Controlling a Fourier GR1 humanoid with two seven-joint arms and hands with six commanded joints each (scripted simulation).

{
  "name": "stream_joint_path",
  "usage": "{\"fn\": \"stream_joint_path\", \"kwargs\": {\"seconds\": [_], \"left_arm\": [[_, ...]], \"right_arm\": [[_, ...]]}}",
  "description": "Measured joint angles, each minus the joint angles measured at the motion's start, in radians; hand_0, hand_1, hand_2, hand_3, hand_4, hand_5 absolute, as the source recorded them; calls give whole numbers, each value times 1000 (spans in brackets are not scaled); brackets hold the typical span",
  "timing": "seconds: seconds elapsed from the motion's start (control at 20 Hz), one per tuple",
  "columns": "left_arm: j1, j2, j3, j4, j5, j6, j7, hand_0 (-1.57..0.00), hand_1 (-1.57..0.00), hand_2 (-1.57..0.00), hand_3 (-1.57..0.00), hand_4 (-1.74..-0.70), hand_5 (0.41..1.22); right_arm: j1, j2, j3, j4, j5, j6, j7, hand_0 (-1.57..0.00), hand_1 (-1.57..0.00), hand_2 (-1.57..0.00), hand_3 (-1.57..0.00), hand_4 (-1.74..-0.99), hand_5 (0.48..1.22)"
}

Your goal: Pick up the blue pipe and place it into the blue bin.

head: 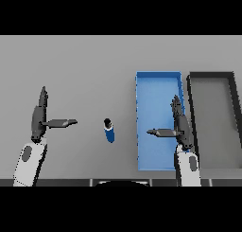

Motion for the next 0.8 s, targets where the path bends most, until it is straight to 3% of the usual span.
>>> {"fn": "stream_joint_path", "kwargs": {"seconds": [0.3,0.35,0.45,0.8], "left_arm": [[3,-20,-20,-19,-19,24,3,1,1,1,1,-967,594],[16,56,-57,-32,-26,-95,-56,1,1,1,1,-969,595],[5,144,-74,-25,-12,-230,-80,1,1,1,1,-971,596],[45,203,-123,-91,-2,-355,-141,1,1,1,1,-977,583]], "right_arm": [[13,-25,-16,-8,-20,19,-8,1,1,1,1,-1210,594],[33,-101,16,-41,53,44,-75,1,1,1,1,-1206,592],[55,-162,64,-77,143,62,-97,1,1,1,1,-1195,588],[86,-189,93,-119,185,74,-86,1,1,1,1,-1187,579]]}}
